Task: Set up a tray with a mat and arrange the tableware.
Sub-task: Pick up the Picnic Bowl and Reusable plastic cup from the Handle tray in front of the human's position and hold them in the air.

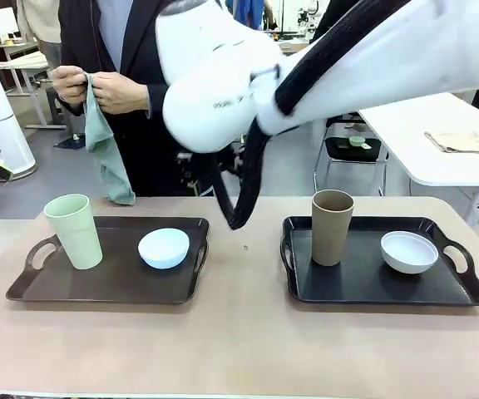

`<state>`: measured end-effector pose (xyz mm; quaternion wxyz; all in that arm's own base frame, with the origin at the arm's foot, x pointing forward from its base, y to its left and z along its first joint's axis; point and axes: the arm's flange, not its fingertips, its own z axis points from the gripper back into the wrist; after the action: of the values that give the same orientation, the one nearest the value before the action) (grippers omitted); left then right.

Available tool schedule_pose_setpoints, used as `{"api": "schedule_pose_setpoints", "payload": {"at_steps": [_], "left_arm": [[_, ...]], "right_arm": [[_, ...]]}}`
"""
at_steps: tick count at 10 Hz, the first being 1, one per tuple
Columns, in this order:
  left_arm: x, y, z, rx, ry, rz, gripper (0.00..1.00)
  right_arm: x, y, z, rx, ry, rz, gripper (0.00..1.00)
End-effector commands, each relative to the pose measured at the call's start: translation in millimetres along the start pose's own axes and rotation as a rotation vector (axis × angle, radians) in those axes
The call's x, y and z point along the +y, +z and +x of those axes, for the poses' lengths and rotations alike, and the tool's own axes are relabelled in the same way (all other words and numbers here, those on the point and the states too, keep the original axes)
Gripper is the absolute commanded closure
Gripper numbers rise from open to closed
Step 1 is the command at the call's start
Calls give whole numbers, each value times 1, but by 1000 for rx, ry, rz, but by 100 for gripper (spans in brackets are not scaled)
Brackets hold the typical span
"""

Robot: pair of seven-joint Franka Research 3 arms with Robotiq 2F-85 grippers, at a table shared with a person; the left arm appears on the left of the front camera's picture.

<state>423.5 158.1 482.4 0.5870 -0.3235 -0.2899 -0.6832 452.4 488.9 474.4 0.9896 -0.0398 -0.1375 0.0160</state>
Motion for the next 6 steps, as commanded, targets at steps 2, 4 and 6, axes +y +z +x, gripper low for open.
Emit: {"api": "schedule_pose_setpoints", "payload": {"at_steps": [2, 4, 6], "left_arm": [[21, -18, -29, -27, 70, -51, 0], [37, -21, -36, -42, 96, -32, 0], [39, -22, -32, -67, 158, 74, 0]], "right_arm": [[58, -17, 15, 29, 0, -45, 0], [73, -30, 16, 24, 6, -9, 0], [75, -38, 12, 17, 20, 28, 0]]}}
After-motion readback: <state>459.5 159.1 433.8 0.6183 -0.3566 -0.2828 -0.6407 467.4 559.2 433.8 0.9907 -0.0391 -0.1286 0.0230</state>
